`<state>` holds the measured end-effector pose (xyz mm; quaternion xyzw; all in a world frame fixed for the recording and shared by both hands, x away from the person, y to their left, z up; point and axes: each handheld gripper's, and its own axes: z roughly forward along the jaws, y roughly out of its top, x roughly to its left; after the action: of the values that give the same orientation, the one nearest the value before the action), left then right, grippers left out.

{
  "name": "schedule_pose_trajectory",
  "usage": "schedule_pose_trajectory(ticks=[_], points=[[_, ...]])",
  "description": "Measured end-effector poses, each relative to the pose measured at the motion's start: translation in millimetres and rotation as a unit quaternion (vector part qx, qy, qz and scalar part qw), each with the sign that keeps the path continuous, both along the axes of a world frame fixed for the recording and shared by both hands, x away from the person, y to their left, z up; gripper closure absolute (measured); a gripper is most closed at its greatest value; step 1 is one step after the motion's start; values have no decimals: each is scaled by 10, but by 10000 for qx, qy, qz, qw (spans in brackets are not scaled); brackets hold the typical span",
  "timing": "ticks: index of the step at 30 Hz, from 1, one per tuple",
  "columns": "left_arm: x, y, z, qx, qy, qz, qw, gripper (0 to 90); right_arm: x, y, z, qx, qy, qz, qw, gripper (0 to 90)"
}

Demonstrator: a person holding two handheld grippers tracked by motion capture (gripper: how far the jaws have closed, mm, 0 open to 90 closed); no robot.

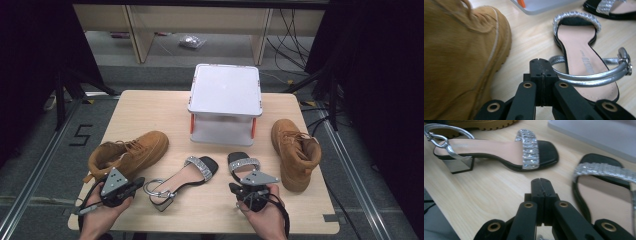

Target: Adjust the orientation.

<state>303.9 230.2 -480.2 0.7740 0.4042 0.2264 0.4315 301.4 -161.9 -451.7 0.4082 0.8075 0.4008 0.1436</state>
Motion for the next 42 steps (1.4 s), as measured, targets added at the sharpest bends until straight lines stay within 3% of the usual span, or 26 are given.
schedule_pose_trajectory(ticks=[4, 5, 8, 12, 14, 16, 17, 18, 21, 22, 25, 26, 28, 30, 31, 32, 34, 36, 38, 41, 42], points=[[39, -27, -62, 33, 89, 33, 9999, 900, 40, 133, -30, -20, 162, 109, 9998, 900], [44, -20, -76, 44, 142, 50, 9999, 899, 54, 160, -46, -48, 145, 147, 9998, 900], [42, -12, -132, 49, 367, -20, 9993, 900, 85, 282, -97, -127, 387, 204, 9990, 900], [28, -9, -162, 99, 489, -99, 9987, 900, 125, 424, -168, -221, 512, 315, 9979, 900], [22, -24, -193, 65, 558, -183, 9983, 900, 138, 505, -191, -213, 638, 346, 9971, 900], [19, -26, -199, 55, 623, -246, 9977, 900, 149, 549, -221, -162, 592, 346, 9975, 900], [16, -34, -208, 20, 664, -256, 9975, 900, 164, 610, -232, -253, 729, 444, 9960, 900], [9, -51, -225, -121, 711, -299, 9969, 900, 180, 640, -258, -298, 689, 508, 9959, 900], [-2, -63, -235, -187, 703, -322, 9968, 900, 197, 722, -288, -339, 763, 580, 9948, 900], [-15, -66, -226, -197, 785, -410, 9959, 900, 193, 750, -289, -279, 871, 537, 9944, 900], [-31, -84, -225, -294, 764, -446, 9956, 900, 211, 772, -299, -344, 760, 624, 9946, 900], [-41, -99, -221, -345, 779, -532, 9949, 900, 204, 780, -290, -310, 851, 597, 9941, 900], [-53, -117, -205, -231, 843, -617, 9943, 900, 208, 773, -291, -335, 840, 571, 9943, 900], [-67, -145, -205, -260, 829, -638, 9942, 900, 213, 764, -300, -370, 781, 584, 9945, 900], [-81, -181, -203, -301, 815, -713, 9937, 900, 203, 749, -292, -340, 861, 543, 9942, 900], [-88, -193, -199, -254, 831, -798, 9930, 900, 211, 736, -306, -362, 743, 533, 9952, 900], [-98, -217, -194, -262, 854, -833, 9925, 900, 205, 721, -287, -361, 875, 513, 9942, 900], [-122, -267, -193, -302, 850, -855, 9923, 900, 207, 681, -281, -374, 835, 492, 9946, 900], [-138, -296, -181, -229, 905, -983, 9908, 900, 203, 662, -279, -360, 841, 446, 9948, 900], [-163, -372, -185, -294, 939, -1032, 9898, 900, 205, 649, -302, -326, 735, 430, 9958, 900], [-171, -409, -186, -277, 981, -1113, 9885, 900, 196, 631, -282, -360, 855, 433, 9947, 900]])
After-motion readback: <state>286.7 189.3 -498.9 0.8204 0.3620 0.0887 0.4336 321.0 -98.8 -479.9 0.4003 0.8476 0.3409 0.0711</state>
